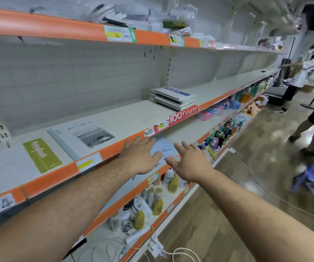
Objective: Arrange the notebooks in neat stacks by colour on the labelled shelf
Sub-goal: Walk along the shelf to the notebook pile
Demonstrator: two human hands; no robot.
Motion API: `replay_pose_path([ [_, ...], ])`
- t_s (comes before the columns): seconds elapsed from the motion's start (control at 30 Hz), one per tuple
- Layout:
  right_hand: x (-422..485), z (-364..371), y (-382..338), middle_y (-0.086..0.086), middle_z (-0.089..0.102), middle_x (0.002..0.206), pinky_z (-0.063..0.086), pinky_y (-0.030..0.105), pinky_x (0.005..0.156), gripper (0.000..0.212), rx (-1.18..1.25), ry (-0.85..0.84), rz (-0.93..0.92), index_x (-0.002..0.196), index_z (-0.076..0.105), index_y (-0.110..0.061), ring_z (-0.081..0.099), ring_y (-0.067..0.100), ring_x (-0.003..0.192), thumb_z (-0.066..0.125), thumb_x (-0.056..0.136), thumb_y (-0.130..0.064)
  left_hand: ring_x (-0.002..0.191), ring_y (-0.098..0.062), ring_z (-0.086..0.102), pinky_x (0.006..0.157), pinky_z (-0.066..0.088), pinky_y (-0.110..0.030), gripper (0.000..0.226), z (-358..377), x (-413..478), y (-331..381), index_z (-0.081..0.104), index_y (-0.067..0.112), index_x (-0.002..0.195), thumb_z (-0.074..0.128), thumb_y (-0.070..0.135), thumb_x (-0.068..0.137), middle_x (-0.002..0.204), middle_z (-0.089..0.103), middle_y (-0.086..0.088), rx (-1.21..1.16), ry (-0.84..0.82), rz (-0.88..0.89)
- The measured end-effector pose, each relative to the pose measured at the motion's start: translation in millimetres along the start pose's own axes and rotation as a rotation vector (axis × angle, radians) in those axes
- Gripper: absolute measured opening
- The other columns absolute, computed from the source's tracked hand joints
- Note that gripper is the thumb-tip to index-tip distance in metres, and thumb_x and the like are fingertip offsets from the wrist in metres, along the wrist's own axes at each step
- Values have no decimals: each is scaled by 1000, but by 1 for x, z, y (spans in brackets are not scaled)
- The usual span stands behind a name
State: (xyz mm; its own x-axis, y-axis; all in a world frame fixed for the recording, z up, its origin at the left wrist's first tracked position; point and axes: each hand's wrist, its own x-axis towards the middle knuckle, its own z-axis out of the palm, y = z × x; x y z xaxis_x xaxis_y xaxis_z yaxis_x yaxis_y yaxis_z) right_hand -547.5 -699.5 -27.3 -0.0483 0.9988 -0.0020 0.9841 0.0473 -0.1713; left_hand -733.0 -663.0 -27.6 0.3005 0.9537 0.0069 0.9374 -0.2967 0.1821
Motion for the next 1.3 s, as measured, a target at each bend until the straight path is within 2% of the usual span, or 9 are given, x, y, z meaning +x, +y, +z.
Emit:
replay_pose_path([
  [0.5, 206, -37, 83, 2, 19, 165, 19, 46, 122, 74, 16, 98, 34, 157, 21, -27, 14, 24, 152, 35, 97, -66, 153, -19, 5, 123, 4, -49, 68, -16, 250, 21, 15, 28, 159, 21, 61, 100, 166, 13, 6, 1, 83, 92],
  [0.77, 294, -40, 120, 3, 24, 163, 21, 46, 121, 73, 44, 97, 11, 157, 24, -26, 18, 23, 151, 34, 97, -66, 153, -18, 6, 123, 4, -48, 67, -18, 331, 23, 16, 27, 159, 23, 59, 101, 166, 13, 6, 12, 66, 64],
  [0.93, 347, -48, 142, 5, 28, 162, 21, 39, 121, 70, 71, 106, -70, 155, 28, -22, 22, 23, 150, 38, 98, -61, 153, -20, 11, 123, 10, -46, 67, -16, 378, 26, 19, 26, 159, 25, 59, 101, 165, 17, 5, 13, 97, 28],
  [1.03, 387, -56, 158, 8, 47, 150, 37, 40, 112, 62, 139, 168, -101, 144, 47, -17, 40, 27, 139, 45, 97, -57, 151, -20, 16, 122, 15, -45, 66, -16, 408, 25, 23, 24, 157, 26, 58, 101, 164, 23, 4, 24, 145, -28],
  [1.1, 417, -60, 169, 8, 64, 124, 49, 39, 94, 50, 180, 223, -115, 121, 61, -18, 55, 29, 118, 47, 94, -58, 149, -19, 22, 120, 19, -43, 64, -18, 427, 27, 27, 22, 156, 26, 55, 101, 162, 28, 3, 21, 183, -79],
  [1.13, 431, -62, 173, 7, 65, 113, 50, 37, 86, 47, 189, 236, -123, 112, 63, -18, 58, 29, 110, 47, 93, -59, 147, -19, 26, 119, 22, -41, 62, -18, 435, 29, 31, 21, 154, 26, 54, 102, 160, 32, 2, 15, 191, -112],
  [1.2, 458, -68, 182, 9, 63, 107, 48, 36, 81, 47, 181, 235, -143, 112, 63, -16, 56, 29, 104, 48, 94, -57, 141, -21, 36, 115, 29, -40, 59, -20, 450, 34, 42, 19, 147, 27, 52, 101, 153, 43, -1, 3, 190, -185],
  [1.3, 494, -82, 196, 11, 60, 114, 47, 36, 86, 50, 159, 234, -201, 121, 60, -13, 53, 30, 110, 50, 94, -54, 126, -24, 49, 104, 39, -37, 56, -23, 472, 40, 59, 19, 124, 27, 57, 97, 134, 58, -3, 22, 147, -312],
])
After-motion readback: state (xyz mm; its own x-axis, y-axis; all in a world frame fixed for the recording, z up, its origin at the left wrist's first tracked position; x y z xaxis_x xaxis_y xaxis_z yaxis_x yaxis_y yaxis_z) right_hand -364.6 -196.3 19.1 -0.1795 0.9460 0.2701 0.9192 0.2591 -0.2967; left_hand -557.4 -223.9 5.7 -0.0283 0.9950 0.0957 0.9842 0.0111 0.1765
